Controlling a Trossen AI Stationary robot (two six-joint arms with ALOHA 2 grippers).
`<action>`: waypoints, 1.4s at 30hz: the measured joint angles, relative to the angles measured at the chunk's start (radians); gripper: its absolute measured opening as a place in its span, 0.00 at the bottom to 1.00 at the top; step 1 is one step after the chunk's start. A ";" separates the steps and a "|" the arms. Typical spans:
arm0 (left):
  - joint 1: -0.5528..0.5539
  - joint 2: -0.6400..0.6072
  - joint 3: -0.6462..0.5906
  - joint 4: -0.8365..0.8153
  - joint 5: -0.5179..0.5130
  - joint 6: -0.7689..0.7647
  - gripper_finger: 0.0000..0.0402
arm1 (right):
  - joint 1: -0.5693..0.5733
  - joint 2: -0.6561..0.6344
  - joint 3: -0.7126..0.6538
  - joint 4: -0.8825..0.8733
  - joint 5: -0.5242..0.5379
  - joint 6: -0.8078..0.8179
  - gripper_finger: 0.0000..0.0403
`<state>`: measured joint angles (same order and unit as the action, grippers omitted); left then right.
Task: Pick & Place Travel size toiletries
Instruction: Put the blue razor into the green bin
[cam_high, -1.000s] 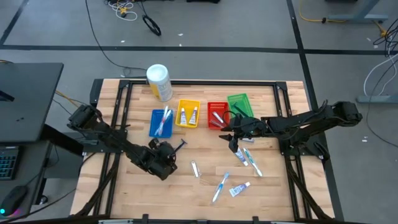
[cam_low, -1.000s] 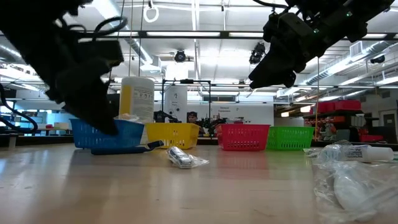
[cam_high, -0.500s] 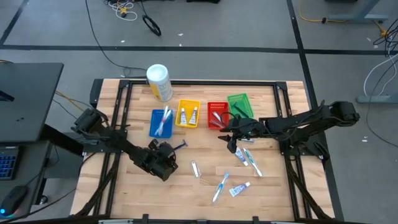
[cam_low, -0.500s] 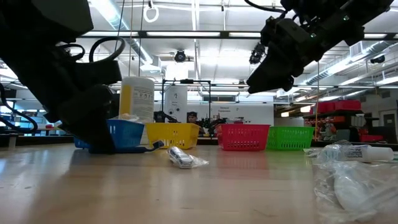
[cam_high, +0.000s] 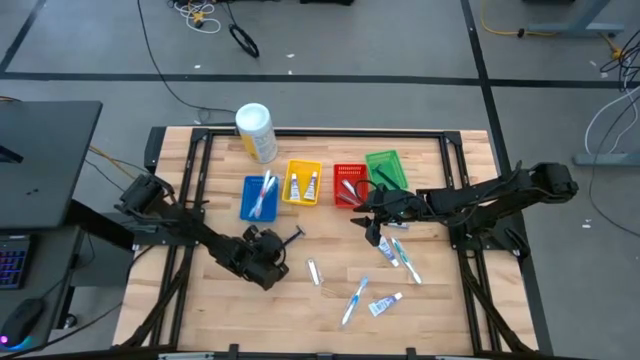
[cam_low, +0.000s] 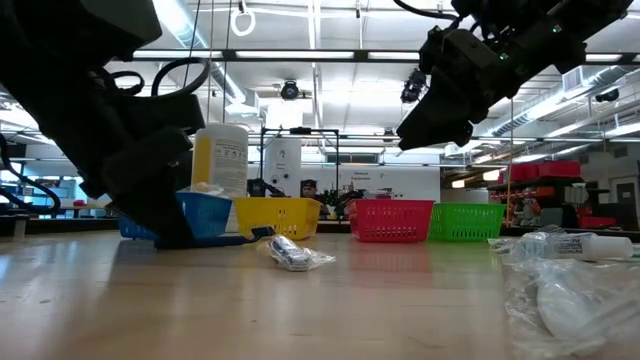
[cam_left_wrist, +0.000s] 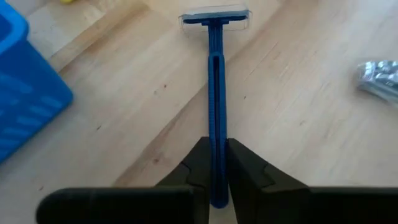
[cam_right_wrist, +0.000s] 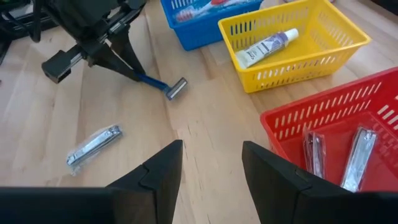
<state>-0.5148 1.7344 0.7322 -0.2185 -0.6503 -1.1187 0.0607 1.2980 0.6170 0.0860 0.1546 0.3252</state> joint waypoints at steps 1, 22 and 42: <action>0.000 0.001 0.000 0.010 -0.006 0.000 0.09 | 0.000 0.000 0.000 0.001 0.000 0.000 0.44; 0.147 0.004 0.215 0.540 -0.190 0.705 0.10 | 0.281 -0.163 0.000 -0.092 0.051 -0.027 0.44; 0.282 0.001 0.222 1.090 0.237 1.074 0.09 | 0.200 -0.161 0.000 0.346 0.132 -0.263 0.44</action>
<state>-0.2333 1.7355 0.9543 0.8718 -0.4134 -0.0444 0.2604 1.1370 0.6174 0.4316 0.2867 0.0624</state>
